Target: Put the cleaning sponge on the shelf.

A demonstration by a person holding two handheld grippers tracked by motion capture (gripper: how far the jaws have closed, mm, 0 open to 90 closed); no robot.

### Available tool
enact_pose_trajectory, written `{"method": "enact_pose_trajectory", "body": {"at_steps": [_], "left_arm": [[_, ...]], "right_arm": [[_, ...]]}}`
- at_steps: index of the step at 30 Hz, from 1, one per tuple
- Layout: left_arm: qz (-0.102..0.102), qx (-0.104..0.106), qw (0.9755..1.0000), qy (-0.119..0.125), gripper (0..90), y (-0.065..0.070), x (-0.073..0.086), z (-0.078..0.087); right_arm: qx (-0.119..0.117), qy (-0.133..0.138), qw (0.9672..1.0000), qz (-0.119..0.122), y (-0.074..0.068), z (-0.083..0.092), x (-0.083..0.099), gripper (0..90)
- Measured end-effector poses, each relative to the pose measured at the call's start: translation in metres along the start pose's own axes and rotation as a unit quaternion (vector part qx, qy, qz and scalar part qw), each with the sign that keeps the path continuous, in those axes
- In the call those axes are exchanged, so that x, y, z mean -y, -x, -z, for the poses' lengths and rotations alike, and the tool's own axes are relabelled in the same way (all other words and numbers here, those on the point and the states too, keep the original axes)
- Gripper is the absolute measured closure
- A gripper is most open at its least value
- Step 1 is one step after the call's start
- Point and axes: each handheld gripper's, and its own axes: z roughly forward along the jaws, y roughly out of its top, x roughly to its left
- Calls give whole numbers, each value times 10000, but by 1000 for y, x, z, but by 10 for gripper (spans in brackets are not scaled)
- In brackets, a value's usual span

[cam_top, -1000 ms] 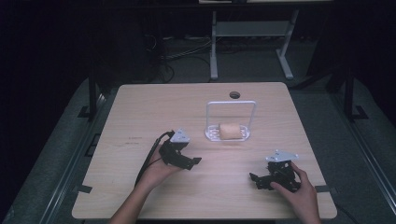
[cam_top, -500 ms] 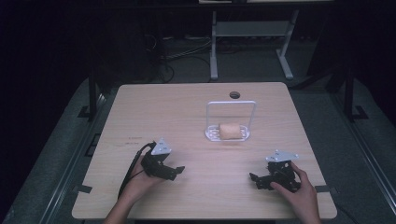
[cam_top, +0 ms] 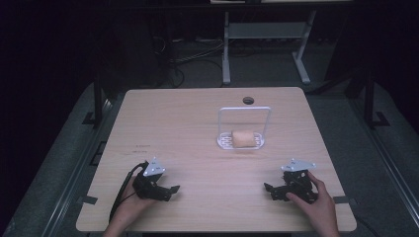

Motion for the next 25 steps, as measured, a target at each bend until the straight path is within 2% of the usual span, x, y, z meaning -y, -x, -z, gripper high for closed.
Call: {"method": "enact_pose_trajectory", "body": {"at_steps": [4,7,11,13,18,25], "left_arm": [[-19,-40,10000,-28,147,-1,6,2],[-49,21,10000,-26,138,-2,12,2],[-92,106,9998,131,130,-4,19,4],[-131,161,9994,285,130,-6,24,5],[-234,252,9990,284,131,-7,29,10],[-234,255,9990,283,131,-7,29,10]], "right_arm": [[1,-1,10000,-6,0,0,0,0],[1,3,10000,3,0,0,0,0],[2,3,10000,-3,0,0,0,0],[2,3,10000,-6,0,0,0,0],[4,2,10000,-22,0,0,0,0],[3,4,10000,-24,0,0,0,0]]}}
